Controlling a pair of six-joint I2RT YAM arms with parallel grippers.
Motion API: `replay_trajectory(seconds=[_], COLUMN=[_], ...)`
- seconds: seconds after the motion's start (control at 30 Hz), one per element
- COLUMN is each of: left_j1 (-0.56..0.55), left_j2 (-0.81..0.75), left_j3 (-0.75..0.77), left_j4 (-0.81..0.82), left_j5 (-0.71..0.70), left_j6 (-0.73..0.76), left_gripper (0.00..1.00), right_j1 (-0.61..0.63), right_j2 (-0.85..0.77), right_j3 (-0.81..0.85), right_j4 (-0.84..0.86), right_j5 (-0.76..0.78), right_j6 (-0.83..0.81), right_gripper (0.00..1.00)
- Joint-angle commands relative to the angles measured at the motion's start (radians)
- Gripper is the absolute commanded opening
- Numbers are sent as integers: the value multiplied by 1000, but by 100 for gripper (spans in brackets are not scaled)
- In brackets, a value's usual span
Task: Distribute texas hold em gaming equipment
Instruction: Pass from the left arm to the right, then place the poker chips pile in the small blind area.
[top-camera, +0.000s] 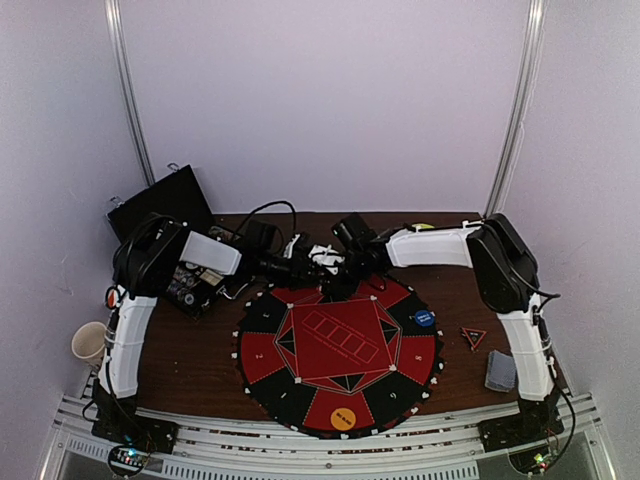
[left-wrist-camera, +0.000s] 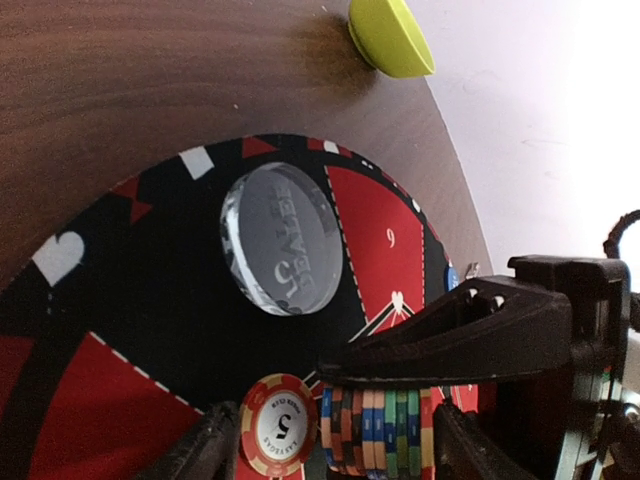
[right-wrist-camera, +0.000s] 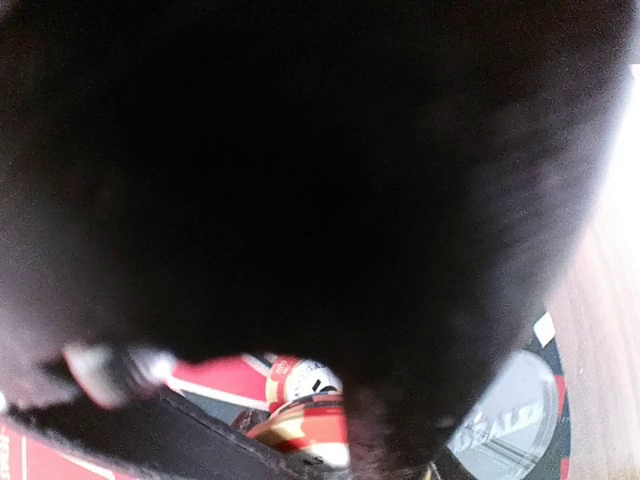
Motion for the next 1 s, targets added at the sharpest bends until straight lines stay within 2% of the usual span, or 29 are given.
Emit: replay_trajectory(seconds=[0.0, 0.07, 0.2, 0.67, 0.77, 0.97], left_j1=[-32, -33, -33, -34, -34, -43], left_j2=[-53, -72, -84, -101, -101, -128], left_j3=[-49, -92, -102, -87, -53, 94], left_j4=[4, 94, 143, 135, 38, -363], left_j5=[57, 69, 89, 101, 47, -206], left_j6=[43, 2, -28, -2, 72, 382], left_gripper=[68, 68, 69, 70, 69, 70], right_j1=[-16, -18, -19, -48, -61, -98], right_j2=[-58, -74, -91, -173, -206, -295], right_j3=[-84, -106, -144, -273, -310, -401], right_j4=[-70, -69, -71, -62, -57, -72], right_j5=[63, 69, 71, 92, 93, 105], right_j6=[-2, -2, -8, 15, 23, 72], right_gripper=[0, 0, 0, 0, 0, 0])
